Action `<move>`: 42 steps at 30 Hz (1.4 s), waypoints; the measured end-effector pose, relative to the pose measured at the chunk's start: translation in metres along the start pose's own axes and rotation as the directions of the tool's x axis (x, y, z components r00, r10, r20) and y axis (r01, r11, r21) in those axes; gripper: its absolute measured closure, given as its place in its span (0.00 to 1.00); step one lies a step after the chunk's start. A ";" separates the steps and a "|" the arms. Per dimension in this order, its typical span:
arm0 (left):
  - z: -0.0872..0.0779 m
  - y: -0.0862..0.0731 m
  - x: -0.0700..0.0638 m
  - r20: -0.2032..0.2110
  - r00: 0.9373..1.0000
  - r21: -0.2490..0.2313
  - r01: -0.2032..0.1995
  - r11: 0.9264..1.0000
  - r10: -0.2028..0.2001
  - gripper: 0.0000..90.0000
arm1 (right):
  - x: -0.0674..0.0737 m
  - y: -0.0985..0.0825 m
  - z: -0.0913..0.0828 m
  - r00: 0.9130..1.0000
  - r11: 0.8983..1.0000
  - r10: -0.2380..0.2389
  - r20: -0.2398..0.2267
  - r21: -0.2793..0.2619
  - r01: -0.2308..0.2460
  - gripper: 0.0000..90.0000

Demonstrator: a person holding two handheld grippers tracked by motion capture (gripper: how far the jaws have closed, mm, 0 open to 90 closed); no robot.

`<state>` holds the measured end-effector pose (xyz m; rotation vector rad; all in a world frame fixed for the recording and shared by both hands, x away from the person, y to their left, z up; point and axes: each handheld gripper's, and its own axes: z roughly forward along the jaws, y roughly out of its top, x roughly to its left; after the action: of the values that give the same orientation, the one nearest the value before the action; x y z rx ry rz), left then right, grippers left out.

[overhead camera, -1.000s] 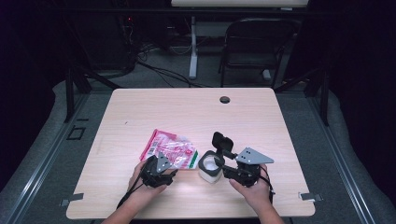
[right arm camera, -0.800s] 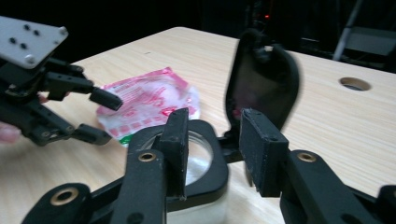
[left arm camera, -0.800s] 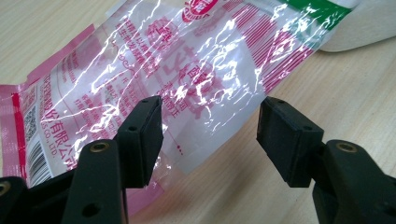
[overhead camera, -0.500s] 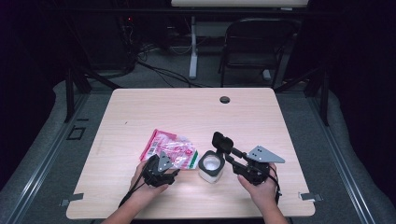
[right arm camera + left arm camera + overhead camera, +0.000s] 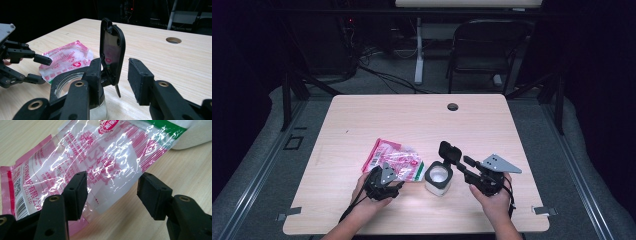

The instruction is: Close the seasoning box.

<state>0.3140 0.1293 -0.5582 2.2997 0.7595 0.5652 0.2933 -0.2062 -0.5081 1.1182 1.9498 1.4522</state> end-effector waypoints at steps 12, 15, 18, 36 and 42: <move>-0.005 -0.003 0.002 -0.006 1.000 -0.012 0.013 1.000 -0.013 0.46 | -0.005 0.000 0.011 1.000 0.999 0.013 0.008 0.036 -0.014 0.63; -0.007 -0.004 0.002 -0.012 1.000 -0.016 0.014 1.000 -0.014 0.46 | -0.006 0.001 0.015 1.000 0.999 0.014 0.010 0.041 -0.014 0.63; -0.009 -0.005 0.002 -0.013 1.000 -0.017 0.020 1.000 -0.020 0.46 | -0.007 0.002 0.018 1.000 0.999 0.010 0.006 0.038 -0.010 0.66; -0.031 0.001 -0.002 -0.006 1.000 -0.077 0.027 0.997 -0.027 0.46 | 0.017 0.006 0.017 0.971 0.969 -0.236 0.043 0.083 0.232 0.94; -0.038 0.001 -0.003 -0.008 1.000 -0.086 0.024 0.996 -0.025 0.46 | 0.035 0.006 0.013 0.959 0.956 -0.282 0.003 0.078 0.281 0.81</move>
<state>0.2907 0.1436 -0.5312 2.2069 0.7526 0.5864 0.2857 -0.1698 -0.5031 0.8358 2.0719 1.2237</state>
